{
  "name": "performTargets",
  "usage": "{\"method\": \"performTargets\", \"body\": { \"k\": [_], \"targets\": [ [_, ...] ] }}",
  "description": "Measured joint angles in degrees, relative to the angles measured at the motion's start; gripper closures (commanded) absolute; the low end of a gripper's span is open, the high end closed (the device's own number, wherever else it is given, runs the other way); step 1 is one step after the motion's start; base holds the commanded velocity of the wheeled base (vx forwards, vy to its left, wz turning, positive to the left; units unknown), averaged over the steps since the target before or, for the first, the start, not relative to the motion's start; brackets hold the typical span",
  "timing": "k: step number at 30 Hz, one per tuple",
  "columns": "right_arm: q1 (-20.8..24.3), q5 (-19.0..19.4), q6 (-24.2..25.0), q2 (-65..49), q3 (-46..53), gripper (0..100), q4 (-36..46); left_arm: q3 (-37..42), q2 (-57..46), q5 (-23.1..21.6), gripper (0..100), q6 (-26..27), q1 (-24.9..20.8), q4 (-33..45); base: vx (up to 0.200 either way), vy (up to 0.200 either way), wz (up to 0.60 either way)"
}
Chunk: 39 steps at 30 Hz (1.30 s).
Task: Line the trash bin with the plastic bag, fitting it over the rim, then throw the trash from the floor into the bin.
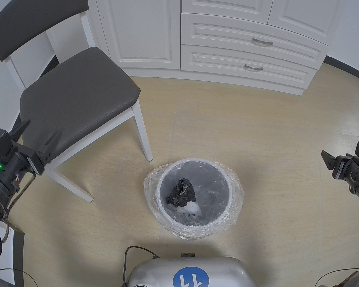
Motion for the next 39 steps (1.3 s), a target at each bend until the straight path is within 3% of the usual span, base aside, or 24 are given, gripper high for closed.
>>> {"method": "performTargets", "body": {
  "k": [6, 20, 23, 30, 39],
  "targets": [
    [-5.96, 1.79, -0.34, 5.23, -0.45, 0, -7.94, -2.80, 0.95, 1.60, 0, -0.29, 6.24, 0.00, 0.000, 0.000, 0.00],
    [-7.57, 2.52, -0.44, 8.31, 0.85, 0, -10.42, -0.27, 1.79, 2.22, 0, -0.43, 7.84, -0.02, 0.000, 0.000, 0.00],
    [-7.88, 4.28, -0.44, 5.75, 1.71, 0, -10.40, 1.29, 1.00, 2.22, 0, -0.57, 8.09, -0.02, 0.000, 0.000, 0.00],
    [-10.51, 12.81, -0.66, -2.32, 4.07, 0, -10.36, 3.78, -3.05, 2.30, 0, -1.17, 10.29, 0.18, 0.000, 0.000, 0.00],
    [-12.19, 15.13, -1.07, -10.56, 5.53, 0, -10.26, 5.49, -10.34, 3.29, 0, -1.23, 12.36, 0.90, 0.000, 0.000, 0.00]
  ]
}}
